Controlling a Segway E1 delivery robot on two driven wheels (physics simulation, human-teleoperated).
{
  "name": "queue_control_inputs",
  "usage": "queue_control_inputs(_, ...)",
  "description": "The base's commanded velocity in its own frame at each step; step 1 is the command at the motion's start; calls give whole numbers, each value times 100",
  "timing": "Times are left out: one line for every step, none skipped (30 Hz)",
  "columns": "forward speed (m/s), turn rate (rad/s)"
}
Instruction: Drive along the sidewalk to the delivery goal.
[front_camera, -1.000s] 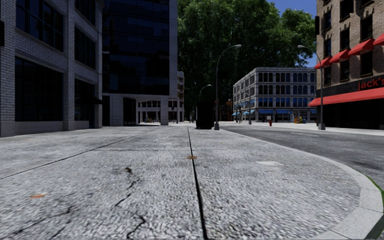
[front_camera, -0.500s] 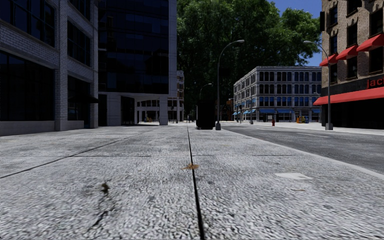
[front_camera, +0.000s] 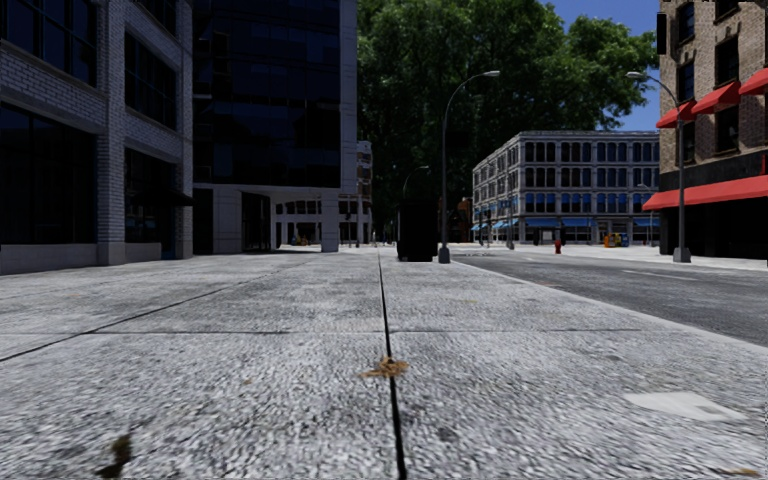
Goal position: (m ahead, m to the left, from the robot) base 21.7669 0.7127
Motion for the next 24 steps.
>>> queue_control_inputs(200, 0)
queue_control_inputs(200, 0)
queue_control_inputs(200, 0)
queue_control_inputs(200, 0)
queue_control_inputs(200, 0)
queue_control_inputs(200, 0)
queue_control_inputs(200, 0)
queue_control_inputs(200, 0)
queue_control_inputs(200, 0)
queue_control_inputs(200, 0)
queue_control_inputs(200, 0)
queue_control_inputs(200, 0)
queue_control_inputs(200, 0)
queue_control_inputs(200, 0)
queue_control_inputs(200, 0)
queue_control_inputs(200, 0)
queue_control_inputs(200, 0)
queue_control_inputs(200, 0)
queue_control_inputs(200, 0)
queue_control_inputs(200, 0)
queue_control_inputs(200, 0)
queue_control_inputs(200, 0)
queue_control_inputs(200, 2)
queue_control_inputs(200, 5)
